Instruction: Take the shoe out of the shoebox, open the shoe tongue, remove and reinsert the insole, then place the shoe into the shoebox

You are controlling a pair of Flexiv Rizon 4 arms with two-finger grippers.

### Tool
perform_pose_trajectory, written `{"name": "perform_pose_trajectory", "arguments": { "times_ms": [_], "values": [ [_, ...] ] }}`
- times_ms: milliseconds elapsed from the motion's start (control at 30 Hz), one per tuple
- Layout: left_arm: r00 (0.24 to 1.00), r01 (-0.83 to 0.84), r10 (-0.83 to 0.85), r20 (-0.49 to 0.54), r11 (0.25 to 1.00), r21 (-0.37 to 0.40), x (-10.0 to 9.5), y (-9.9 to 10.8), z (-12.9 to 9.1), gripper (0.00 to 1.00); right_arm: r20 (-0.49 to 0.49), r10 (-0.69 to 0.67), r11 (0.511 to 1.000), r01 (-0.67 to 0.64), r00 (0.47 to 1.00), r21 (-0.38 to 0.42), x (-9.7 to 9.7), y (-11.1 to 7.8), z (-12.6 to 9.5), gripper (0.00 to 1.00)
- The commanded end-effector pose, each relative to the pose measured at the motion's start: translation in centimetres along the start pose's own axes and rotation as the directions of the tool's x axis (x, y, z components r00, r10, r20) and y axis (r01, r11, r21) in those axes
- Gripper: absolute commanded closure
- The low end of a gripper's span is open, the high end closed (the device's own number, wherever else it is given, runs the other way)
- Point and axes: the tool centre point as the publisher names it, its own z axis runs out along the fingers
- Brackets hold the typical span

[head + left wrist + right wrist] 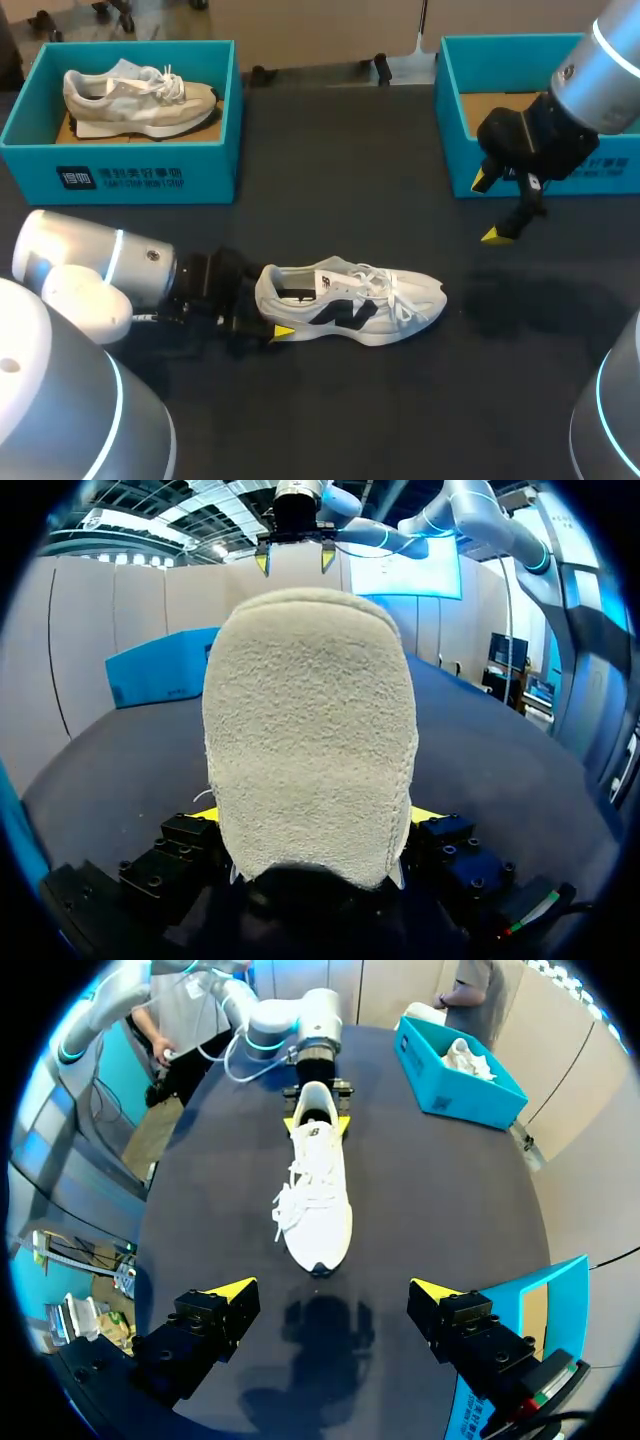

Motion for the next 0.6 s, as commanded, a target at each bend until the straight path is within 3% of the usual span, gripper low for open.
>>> {"name": "perform_pose_trajectory", "arguments": {
  "times_ms": [33, 600],
  "values": [
    [1.000, 0.004, -0.004, 0.007, 1.000, -0.003, 0.07, 0.22, 0.56, 1.00, 0.001, 0.000, 1.000, 0.000, 1.000, 0.003, 0.03, 0.01, 0.07, 0.00],
    [1.000, 0.008, -0.007, 0.021, 1.000, -0.007, 0.16, 0.26, 0.66, 1.00, 0.001, 0.000, 1.000, 0.000, 1.000, 0.003, 0.03, 0.01, 0.07, 0.00]
  ]
}}
